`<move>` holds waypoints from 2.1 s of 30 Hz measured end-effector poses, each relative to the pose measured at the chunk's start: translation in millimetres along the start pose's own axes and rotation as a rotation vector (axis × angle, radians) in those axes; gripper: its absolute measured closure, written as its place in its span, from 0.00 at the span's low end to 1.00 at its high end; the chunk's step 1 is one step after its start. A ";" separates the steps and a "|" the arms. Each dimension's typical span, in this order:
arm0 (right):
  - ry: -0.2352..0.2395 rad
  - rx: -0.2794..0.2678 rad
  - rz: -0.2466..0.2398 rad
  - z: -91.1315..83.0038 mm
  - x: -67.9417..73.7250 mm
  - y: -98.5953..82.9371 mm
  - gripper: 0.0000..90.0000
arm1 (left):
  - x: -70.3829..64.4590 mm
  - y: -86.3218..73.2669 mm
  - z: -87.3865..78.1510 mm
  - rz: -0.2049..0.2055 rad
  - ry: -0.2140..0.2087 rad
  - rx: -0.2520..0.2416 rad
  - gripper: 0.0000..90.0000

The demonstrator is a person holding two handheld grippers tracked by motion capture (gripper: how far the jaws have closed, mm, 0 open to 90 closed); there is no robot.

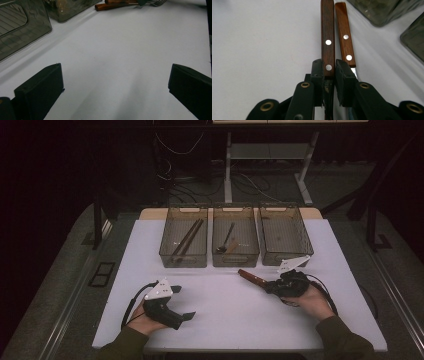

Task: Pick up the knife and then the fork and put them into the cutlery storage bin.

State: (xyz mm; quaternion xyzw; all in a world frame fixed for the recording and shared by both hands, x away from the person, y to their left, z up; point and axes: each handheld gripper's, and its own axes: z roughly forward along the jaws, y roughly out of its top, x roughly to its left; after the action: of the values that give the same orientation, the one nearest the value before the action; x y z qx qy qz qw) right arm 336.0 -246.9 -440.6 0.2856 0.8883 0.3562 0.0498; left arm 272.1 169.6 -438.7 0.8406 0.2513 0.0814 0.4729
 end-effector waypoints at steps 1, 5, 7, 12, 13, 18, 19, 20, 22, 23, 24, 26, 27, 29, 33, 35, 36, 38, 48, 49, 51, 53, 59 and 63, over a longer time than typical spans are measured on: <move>0.002 0.001 0.000 0.9 -0.4 -0.3 0.87 | -0.1 0.0 -0.1 0.000 0.000 0.000 0.00; -0.001 -0.028 -0.007 -3.8 0.2 1.8 0.87 | 0.3 0.0 -0.4 0.001 -0.001 0.003 0.00; 0.002 -0.036 -0.001 -6.0 0.5 2.1 0.87 | 0.2 -0.1 0.1 0.000 -0.002 0.002 0.00; 0.002 -0.058 -0.005 -12.4 -1.6 4.2 0.87 | 0.1 -0.1 0.1 0.001 -0.002 0.002 0.00; -0.001 -0.063 -0.004 -13.9 -1.6 4.9 0.87 | 0.1 0.0 0.1 0.001 -0.002 0.003 0.00; -0.019 -0.086 0.007 -29.1 -4.1 13.7 0.87 | 0.0 -0.1 -0.1 -0.001 -0.002 0.001 0.00; -0.026 -0.094 0.010 -32.0 -4.7 15.6 0.87 | 0.0 -0.1 -0.3 -0.001 -0.002 0.001 0.00; -0.036 -0.103 0.008 -37.2 -5.6 19.5 0.87 | 0.0 -0.2 -0.2 -0.001 -0.001 0.001 0.00; -0.048 -0.122 0.010 -45.3 -7.2 25.3 0.87 | 0.3 -0.2 -0.7 0.002 0.001 0.003 0.00; -0.057 -0.128 0.013 -50.9 -8.9 29.7 0.87 | 0.3 -0.2 -0.9 0.002 0.002 0.002 0.00; -0.063 -0.134 0.016 -54.0 -10.4 32.3 0.87 | 0.6 -0.2 -1.1 0.003 0.004 0.001 0.00; -0.090 -0.143 0.023 -62.0 -16.4 40.7 0.87 | 0.7 -0.3 -1.3 0.007 0.009 0.000 0.00; -0.101 -0.140 0.026 -64.5 -18.7 43.8 0.87 | 0.8 -0.4 -1.6 0.008 0.009 -0.002 0.00; -0.132 -0.135 0.030 -70.8 -27.1 53.6 0.87 | 1.0 -0.7 -1.7 0.011 0.007 -0.007 0.00; -0.189 -0.118 0.050 -78.7 -43.8 69.0 0.87 | 0.9 -1.3 -1.2 0.016 0.006 -0.010 0.00; -0.221 -0.112 0.063 -81.2 -56.3 76.4 0.87 | 0.9 -1.4 -0.6 0.014 0.005 -0.005 0.00; -0.227 -0.109 0.069 -81.4 -60.3 78.5 0.87 | 1.1 -1.4 -0.5 0.012 0.003 0.001 0.00; -0.251 -0.101 0.090 -80.5 -73.2 83.3 0.86 | 0.9 -0.9 -0.1 0.004 0.006 0.008 0.00; -0.310 -0.041 0.195 -59.9 -123.4 88.4 0.86 | 1.8 1.2 0.3 -0.013 0.015 0.029 0.00; -0.312 -0.026 0.201 -57.5 -126.7 89.2 0.86 | 1.7 1.2 0.3 -0.014 0.014 0.028 0.00; -0.320 -0.008 0.206 -53.1 -131.7 90.5 0.87 | 1.4 1.3 0.2 -0.011 0.015 0.025 0.00; -0.319 -0.004 0.216 -49.4 -136.5 90.7 0.86 | 1.5 1.5 0.0 -0.009 0.013 0.021 0.00; -0.312 0.019 0.257 -37.6 -148.5 88.6 0.86 | 1.3 2.0 -0.8 -0.008 0.013 0.016 0.00; -0.332 0.024 0.253 -31.3 -152.4 87.8 1.00 | 1.5 1.8 -0.8 -0.007 0.011 0.014 0.00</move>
State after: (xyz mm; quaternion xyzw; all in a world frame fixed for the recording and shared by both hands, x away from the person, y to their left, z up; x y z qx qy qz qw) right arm 495.1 -297.4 -376.9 0.4503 0.8291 0.2969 0.1470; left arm 273.8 170.2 -436.9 0.8426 0.2572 0.0826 0.4659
